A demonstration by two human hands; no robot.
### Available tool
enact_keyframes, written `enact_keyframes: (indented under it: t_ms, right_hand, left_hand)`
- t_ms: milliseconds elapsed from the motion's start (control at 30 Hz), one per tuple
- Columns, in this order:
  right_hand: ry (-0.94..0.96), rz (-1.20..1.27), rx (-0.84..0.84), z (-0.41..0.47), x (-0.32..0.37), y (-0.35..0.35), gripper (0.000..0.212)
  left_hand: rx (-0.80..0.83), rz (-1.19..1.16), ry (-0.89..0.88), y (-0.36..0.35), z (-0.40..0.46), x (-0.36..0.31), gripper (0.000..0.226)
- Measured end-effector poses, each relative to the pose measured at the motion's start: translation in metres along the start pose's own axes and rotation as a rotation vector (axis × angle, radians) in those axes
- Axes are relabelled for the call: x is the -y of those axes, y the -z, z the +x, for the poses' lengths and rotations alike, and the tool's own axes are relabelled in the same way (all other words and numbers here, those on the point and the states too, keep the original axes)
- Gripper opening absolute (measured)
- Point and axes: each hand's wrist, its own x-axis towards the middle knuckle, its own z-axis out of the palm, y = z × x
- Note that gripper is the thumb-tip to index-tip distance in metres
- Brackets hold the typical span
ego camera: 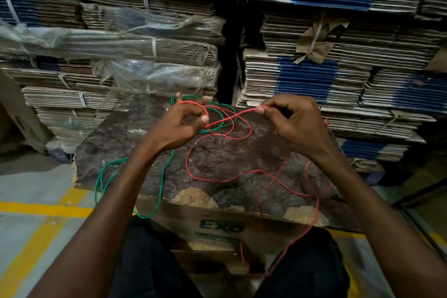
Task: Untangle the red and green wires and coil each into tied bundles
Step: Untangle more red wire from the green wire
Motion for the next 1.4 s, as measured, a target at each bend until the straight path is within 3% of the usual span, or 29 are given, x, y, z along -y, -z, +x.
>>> enact_keyframes:
  t_ms: [167, 267, 333, 567, 900, 1067, 1233, 1333, 1400]
  right_hand:
    - [-0.068, 0.073, -0.106, 0.026, -0.001, -0.010, 0.019]
    - [-0.151, 0.118, -0.155, 0.041, -0.013, -0.021, 0.022]
    - [-0.196, 0.130, -0.154, 0.046, -0.022, -0.029, 0.024]
    - [-0.320, 0.185, -0.087, 0.035, -0.046, -0.055, 0.041]
    - [-0.652, 0.421, 0.212, -0.031, -0.036, -0.072, 0.017]
    - [-0.738, 0.531, 0.411, -0.061, -0.011, -0.076, 0.023]
    - [-0.700, 0.595, 0.511, -0.071, 0.011, -0.070, 0.026]
    - [-0.674, 0.576, 0.581, -0.072, 0.016, -0.059, 0.025]
    - [-0.676, 0.561, 0.609, -0.070, 0.018, -0.050, 0.023]
  left_hand:
    - [0.190, -0.292, 0.070, 0.006, -0.016, -0.014, 0.026]
    - [0.224, -0.553, 0.083, 0.006, -0.032, -0.025, 0.023]
    - [0.248, -0.692, 0.106, 0.005, -0.040, -0.029, 0.038]
    - [0.395, -1.245, 0.028, -0.017, -0.055, -0.039, 0.022]
    - [0.186, -1.586, -0.129, -0.013, -0.034, -0.034, 0.010]
    - [0.039, -1.472, -0.145, -0.007, -0.016, -0.028, 0.010]
    - [-0.207, -1.247, 0.005, -0.014, 0.003, -0.016, 0.014]
    - [-0.315, -0.811, 0.011, -0.019, 0.009, -0.009, 0.019]
    - [-0.257, -0.482, -0.026, -0.018, 0.008, -0.003, 0.024]
